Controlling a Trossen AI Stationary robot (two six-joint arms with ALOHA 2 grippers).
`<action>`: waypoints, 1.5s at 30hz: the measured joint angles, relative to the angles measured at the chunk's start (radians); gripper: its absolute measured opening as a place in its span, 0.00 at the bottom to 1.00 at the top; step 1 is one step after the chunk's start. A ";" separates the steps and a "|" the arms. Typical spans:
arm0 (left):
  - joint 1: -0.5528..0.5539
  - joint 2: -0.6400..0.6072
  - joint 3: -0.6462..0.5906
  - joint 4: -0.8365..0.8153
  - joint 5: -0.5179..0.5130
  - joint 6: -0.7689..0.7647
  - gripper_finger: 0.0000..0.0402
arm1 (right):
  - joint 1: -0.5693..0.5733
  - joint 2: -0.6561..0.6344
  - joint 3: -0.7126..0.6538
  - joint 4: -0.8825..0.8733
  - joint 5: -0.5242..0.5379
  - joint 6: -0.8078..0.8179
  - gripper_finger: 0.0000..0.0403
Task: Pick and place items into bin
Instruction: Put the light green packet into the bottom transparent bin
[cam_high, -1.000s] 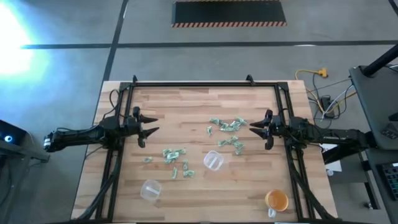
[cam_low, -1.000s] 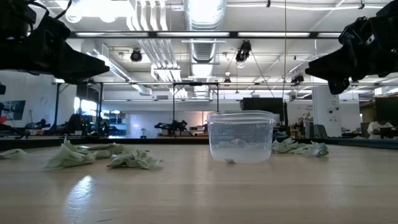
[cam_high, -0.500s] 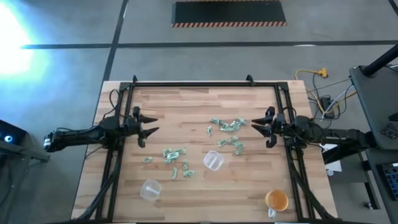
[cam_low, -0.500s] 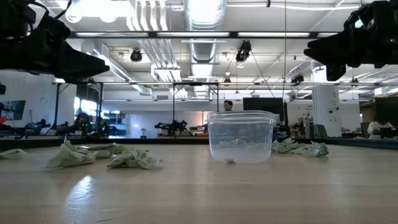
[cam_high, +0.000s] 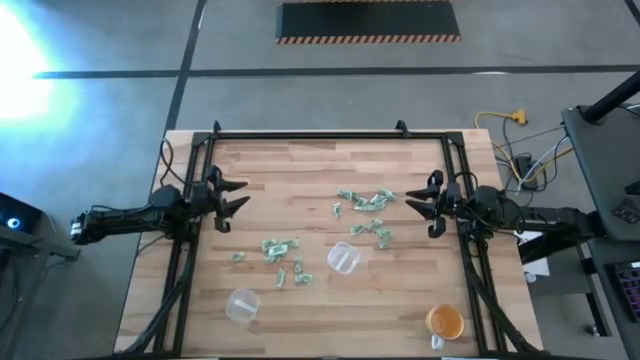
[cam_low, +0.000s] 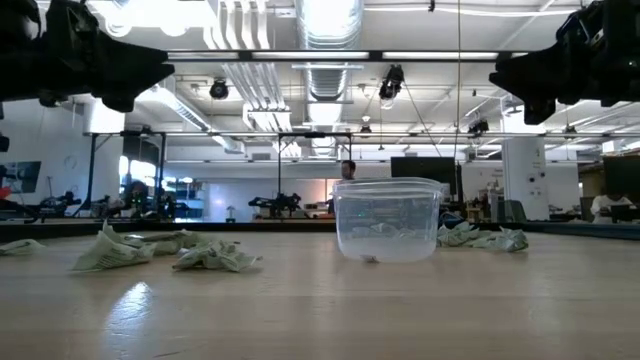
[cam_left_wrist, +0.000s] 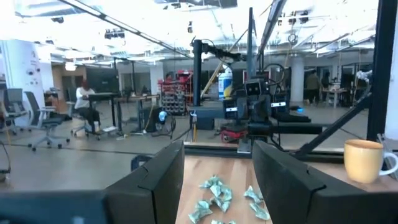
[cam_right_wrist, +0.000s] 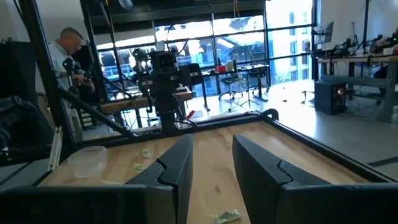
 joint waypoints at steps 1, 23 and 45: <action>0.000 0.000 0.000 0.009 -0.025 0.027 0.43 | 0.000 0.003 0.000 -0.001 0.000 -0.001 0.26; -0.019 0.259 0.267 -0.508 0.176 -0.017 0.43 | 0.000 0.076 0.048 0.033 -0.160 -0.188 0.26; -0.213 0.945 0.667 -0.772 -0.178 -0.572 0.43 | 0.000 0.221 0.267 -0.261 -0.169 -0.277 0.26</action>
